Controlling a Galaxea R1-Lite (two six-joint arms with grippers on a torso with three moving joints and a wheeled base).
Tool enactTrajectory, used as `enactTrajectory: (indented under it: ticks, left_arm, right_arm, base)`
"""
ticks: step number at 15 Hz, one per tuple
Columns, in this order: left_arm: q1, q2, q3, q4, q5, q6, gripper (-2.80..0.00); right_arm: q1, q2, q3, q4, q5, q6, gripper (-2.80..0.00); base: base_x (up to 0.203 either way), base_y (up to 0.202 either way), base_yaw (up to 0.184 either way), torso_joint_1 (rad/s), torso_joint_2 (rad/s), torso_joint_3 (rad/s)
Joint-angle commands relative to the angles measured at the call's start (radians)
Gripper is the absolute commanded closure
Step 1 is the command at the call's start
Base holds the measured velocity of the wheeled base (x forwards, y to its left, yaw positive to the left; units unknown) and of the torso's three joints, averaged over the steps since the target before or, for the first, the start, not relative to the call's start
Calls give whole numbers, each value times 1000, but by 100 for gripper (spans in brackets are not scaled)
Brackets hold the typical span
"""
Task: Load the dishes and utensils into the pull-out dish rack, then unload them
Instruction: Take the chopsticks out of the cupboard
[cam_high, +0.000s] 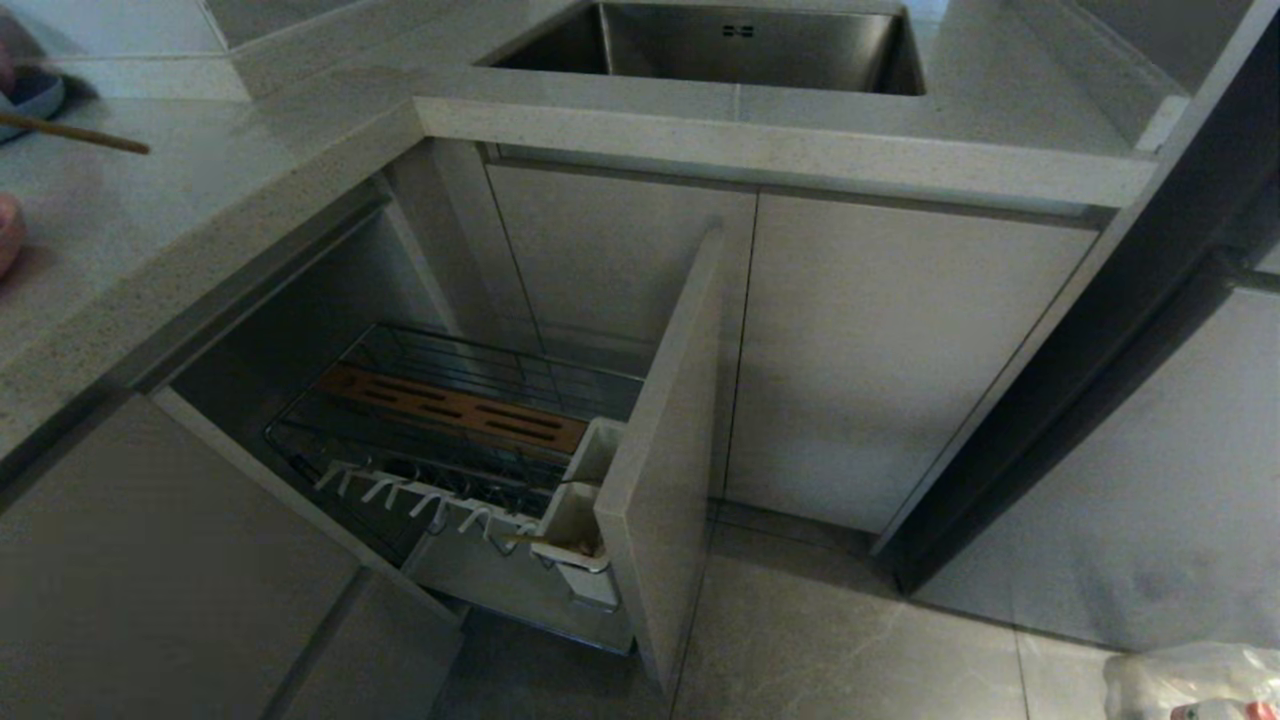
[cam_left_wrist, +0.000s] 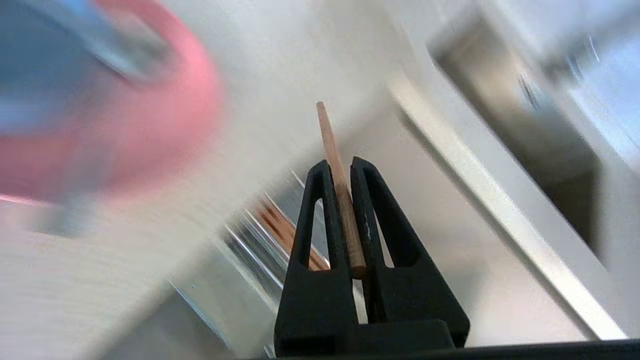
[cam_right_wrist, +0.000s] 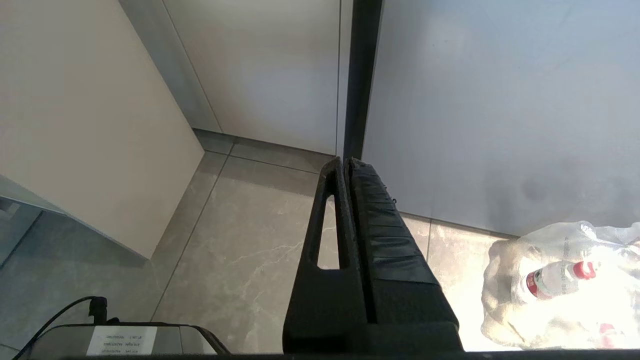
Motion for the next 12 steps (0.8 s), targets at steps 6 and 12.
enactTrajectory:
  ticks: [6, 12]
  left_arm:
    - [384, -146, 389, -470, -5, 165, 0]
    - [464, -256, 816, -931, -34, 289, 0]
  right_arm:
    - [0, 0, 0, 0, 0, 0, 0]
    - [0, 0, 0, 0, 1, 0, 0]
  base:
    - [0, 0, 0, 0, 0, 0]
    - [0, 0, 0, 0, 0, 0]
